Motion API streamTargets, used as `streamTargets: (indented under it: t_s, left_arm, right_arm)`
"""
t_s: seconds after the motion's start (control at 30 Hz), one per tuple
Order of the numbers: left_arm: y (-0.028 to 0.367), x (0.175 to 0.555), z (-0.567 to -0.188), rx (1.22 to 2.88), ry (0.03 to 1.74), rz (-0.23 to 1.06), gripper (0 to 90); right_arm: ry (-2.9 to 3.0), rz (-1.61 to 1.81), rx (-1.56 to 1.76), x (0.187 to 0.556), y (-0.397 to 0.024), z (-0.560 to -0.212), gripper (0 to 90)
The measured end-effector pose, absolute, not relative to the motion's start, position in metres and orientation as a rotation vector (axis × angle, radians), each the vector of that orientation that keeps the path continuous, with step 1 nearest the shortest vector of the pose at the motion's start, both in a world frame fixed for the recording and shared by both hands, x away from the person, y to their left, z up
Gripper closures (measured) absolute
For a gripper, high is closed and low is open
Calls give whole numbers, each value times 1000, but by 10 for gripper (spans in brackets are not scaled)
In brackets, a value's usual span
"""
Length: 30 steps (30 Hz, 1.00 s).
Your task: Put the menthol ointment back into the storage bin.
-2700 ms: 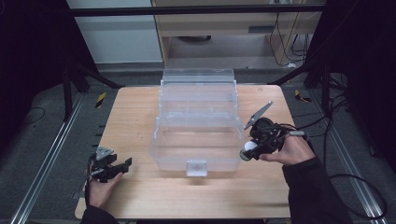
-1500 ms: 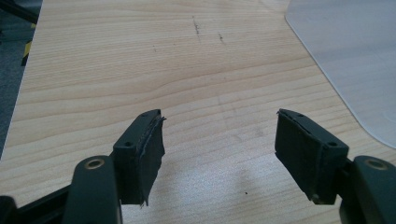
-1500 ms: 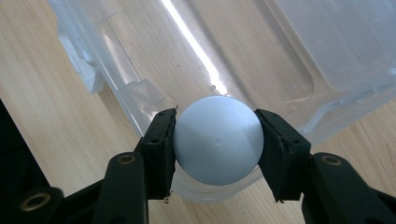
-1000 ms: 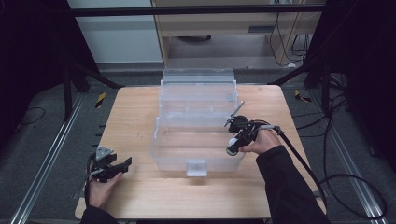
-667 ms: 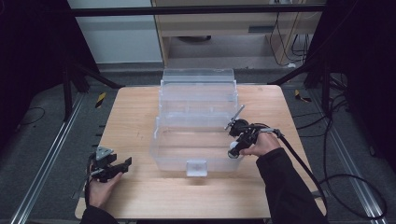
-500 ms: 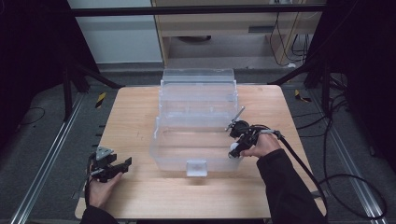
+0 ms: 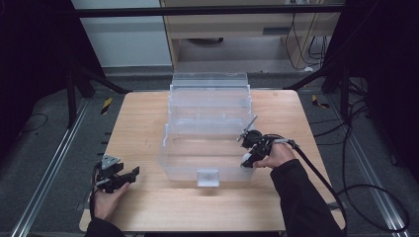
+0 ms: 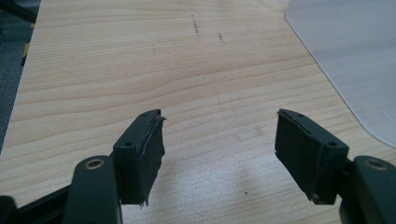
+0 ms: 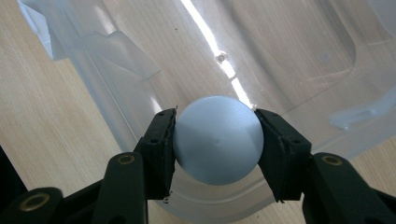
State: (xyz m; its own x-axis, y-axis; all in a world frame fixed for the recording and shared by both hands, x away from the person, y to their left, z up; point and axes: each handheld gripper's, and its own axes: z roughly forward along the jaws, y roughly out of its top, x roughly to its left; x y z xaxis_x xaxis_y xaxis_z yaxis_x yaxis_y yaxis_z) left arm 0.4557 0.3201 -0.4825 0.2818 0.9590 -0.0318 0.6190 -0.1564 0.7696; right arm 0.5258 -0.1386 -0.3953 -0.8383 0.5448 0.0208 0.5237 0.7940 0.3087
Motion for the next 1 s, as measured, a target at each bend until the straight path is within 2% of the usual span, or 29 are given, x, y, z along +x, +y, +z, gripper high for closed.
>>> streamTargets:
  t_s: [0.83, 1.0]
  left_arm:
    - [320, 456, -483, 1868, 1419, 630, 321]
    - [320, 456, -483, 1868, 1420, 629, 321]
  right_arm:
    - [2889, 487, 858, 524, -140, -394, 492]
    - [2847, 551, 882, 521, -144, -387, 462]
